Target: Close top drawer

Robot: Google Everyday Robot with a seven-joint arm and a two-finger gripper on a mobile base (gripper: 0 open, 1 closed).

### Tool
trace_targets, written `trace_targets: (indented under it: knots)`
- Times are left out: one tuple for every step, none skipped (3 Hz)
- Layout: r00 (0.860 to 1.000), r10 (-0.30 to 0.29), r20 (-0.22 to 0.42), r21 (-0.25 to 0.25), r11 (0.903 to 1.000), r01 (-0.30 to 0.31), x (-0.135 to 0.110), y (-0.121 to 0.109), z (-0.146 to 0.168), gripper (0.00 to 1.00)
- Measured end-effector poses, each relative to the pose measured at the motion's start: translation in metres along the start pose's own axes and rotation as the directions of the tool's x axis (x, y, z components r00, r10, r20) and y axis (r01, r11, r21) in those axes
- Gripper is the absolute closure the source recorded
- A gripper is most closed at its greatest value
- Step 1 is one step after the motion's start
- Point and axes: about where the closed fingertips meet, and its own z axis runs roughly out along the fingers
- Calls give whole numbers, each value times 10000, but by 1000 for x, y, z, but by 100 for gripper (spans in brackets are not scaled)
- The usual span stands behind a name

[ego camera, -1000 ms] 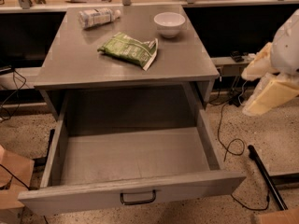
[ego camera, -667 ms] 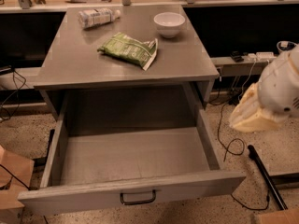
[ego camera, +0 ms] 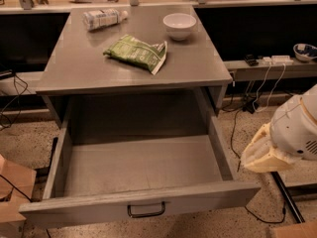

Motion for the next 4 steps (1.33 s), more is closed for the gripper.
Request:
trace_targets:
  knots:
    - [10000,-5,-3,-5,10000,5,0,0,0,100]
    - [9998,-179,5,-738,9971,179,13,15,52,100]
    - [9999,-131,92,-1557,9877,144,27,30,99,100]
    - [9994,45,349,-2191,9757,32,44,37,141,100]
